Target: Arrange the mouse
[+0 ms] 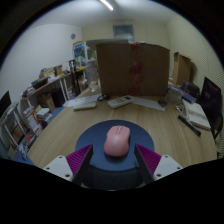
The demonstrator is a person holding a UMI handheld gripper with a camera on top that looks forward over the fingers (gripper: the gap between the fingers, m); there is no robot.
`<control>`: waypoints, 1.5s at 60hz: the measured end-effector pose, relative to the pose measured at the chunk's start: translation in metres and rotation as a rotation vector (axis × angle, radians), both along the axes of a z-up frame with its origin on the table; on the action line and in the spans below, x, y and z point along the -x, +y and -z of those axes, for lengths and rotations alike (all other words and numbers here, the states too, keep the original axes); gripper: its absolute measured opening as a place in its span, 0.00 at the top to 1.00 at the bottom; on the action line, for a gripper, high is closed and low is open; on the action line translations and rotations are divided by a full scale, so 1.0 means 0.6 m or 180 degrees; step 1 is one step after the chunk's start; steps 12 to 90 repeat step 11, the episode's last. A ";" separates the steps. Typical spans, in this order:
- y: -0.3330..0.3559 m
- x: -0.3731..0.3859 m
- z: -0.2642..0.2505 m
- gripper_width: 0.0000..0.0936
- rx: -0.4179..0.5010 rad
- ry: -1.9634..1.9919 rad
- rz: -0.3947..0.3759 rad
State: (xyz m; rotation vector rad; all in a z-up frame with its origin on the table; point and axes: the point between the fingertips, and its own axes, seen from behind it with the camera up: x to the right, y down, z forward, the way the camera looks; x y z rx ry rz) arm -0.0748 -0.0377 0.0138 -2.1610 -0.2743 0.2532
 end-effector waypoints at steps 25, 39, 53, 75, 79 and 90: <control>-0.131 -0.058 -0.048 0.09 -0.0239 0.0319 -0.0100; -0.131 -0.058 -0.048 0.09 -0.0239 0.0319 -0.0100; -0.131 -0.058 -0.048 0.09 -0.0239 0.0319 -0.0100; -0.131 -0.058 -0.048 0.09 -0.0239 0.0319 -0.0100; -0.131 -0.058 -0.048 0.09 -0.0239 0.0319 -0.0100; -0.131 -0.058 -0.048 0.09 -0.0239 0.0319 -0.0100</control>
